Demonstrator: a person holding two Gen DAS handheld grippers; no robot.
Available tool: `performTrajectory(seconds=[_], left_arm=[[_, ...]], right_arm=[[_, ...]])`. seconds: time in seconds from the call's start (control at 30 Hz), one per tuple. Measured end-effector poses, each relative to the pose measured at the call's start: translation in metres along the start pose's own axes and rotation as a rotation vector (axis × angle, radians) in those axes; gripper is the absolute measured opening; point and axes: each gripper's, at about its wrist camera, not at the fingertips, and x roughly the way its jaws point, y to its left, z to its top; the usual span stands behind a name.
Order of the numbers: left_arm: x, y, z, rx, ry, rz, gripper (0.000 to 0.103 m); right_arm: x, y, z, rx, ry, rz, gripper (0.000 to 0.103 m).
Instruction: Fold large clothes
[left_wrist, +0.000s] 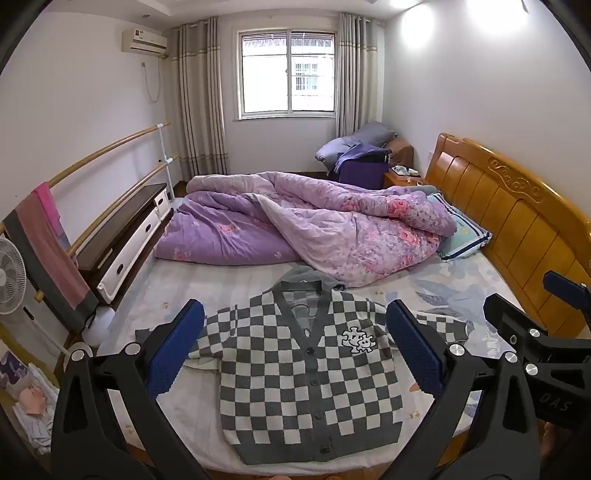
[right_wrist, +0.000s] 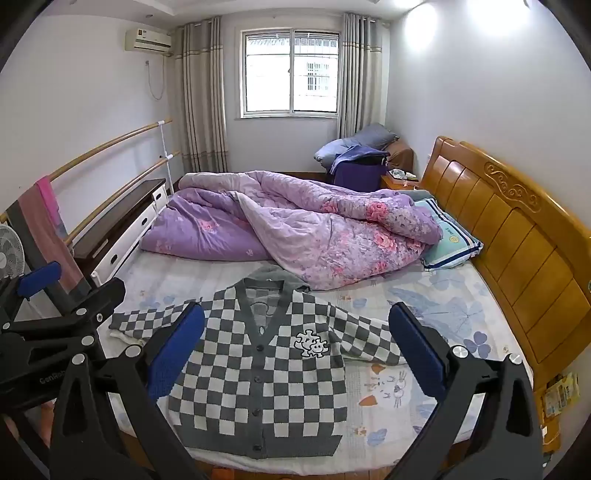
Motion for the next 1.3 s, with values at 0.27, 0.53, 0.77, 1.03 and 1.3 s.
performTrajectory(seconds=[0.27,0.53,0.77,1.03,1.3], left_arm=[[0.001,0.002,-0.002,0.010,0.003,0.009,0.098],[0.001,0.002,-0.001,0.011,0.001,0.005,0.098],[0.001,0.002,0.002,0.014,0.002,0.007,0.098],[0.000,0.004,-0.001,0.010,0.003,0.007,0.098],[0.001,0.002,-0.002,0.013,0.001,0.009,0.098]], right_arm=[[-0.001,-0.001,0.009,-0.002,0.019,-0.008,0.096],[-0.004,-0.003,0.004,0.002,-0.001,-0.015,0.096],[-0.006,-0.002,0.003,0.002,-0.003,-0.016,0.096],[-0.006,0.000,0.002,0.003,-0.002,-0.015,0.096],[-0.004,0.000,0.001,0.005,0.001,-0.011,0.096]])
